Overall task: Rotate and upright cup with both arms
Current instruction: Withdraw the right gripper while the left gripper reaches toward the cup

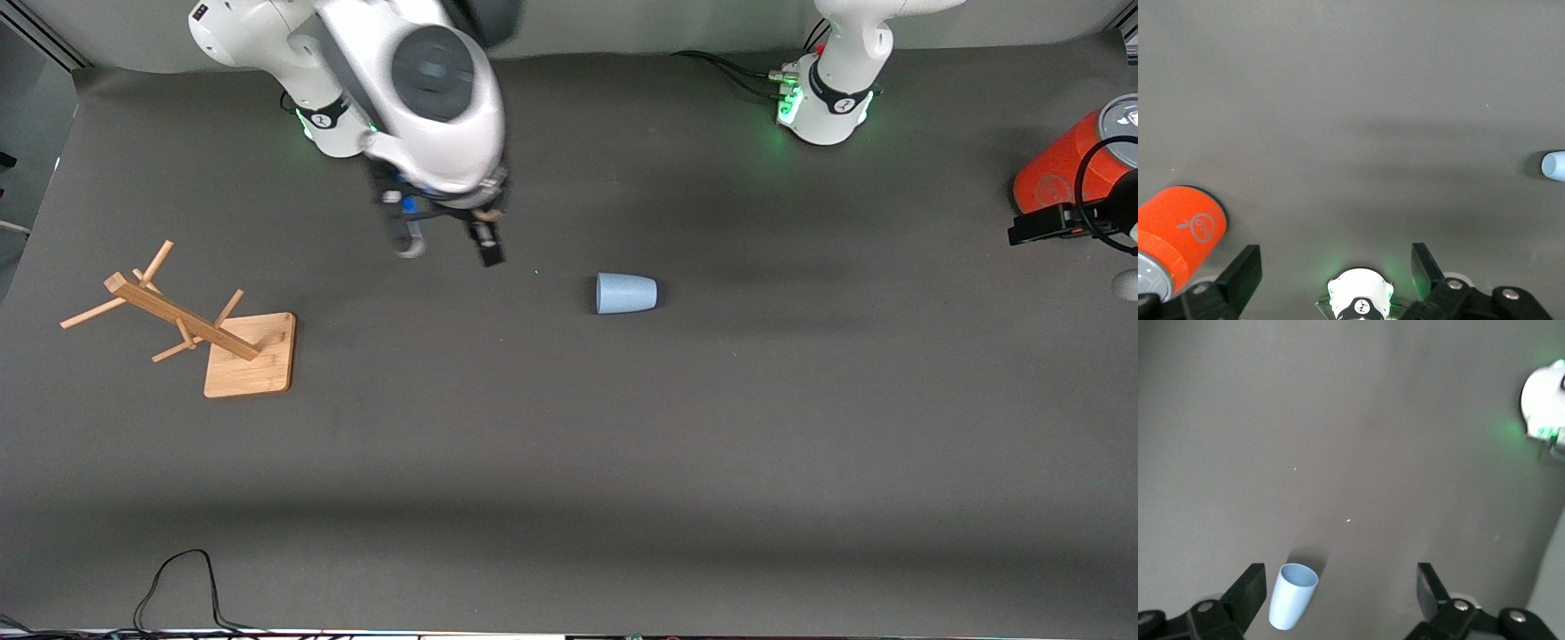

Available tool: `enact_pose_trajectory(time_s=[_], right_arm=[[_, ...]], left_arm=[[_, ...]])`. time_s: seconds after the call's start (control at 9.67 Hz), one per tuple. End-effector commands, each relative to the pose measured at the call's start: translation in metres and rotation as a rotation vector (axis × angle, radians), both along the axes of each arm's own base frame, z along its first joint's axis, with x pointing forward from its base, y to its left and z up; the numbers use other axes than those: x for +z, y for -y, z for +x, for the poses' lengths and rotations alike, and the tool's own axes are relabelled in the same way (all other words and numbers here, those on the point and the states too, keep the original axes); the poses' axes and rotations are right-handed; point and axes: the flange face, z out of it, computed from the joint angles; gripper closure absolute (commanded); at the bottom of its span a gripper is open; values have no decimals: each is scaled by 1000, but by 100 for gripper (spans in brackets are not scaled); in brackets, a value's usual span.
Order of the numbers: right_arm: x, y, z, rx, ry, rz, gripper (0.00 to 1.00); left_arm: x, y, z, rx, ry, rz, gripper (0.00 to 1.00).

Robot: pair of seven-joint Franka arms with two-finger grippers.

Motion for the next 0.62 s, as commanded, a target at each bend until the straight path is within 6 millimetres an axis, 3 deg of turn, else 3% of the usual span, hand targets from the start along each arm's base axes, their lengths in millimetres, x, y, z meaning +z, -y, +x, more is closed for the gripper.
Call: enact_pose_trajectory(time_s=[0.0, 0.21, 0.31, 0.52], right_arm=[[34, 95, -5, 115, -36, 106, 0], [60, 206, 4, 277, -18, 212, 0], [69, 252, 6, 363, 0, 227, 0], [74, 326, 15, 522, 21, 259, 0]], left_arm=[[5, 2, 1, 11, -10, 18, 0], [6, 3, 1, 15, -7, 19, 0], [5, 6, 2, 35, 2, 27, 0], [7, 29, 4, 83, 18, 50, 0]])
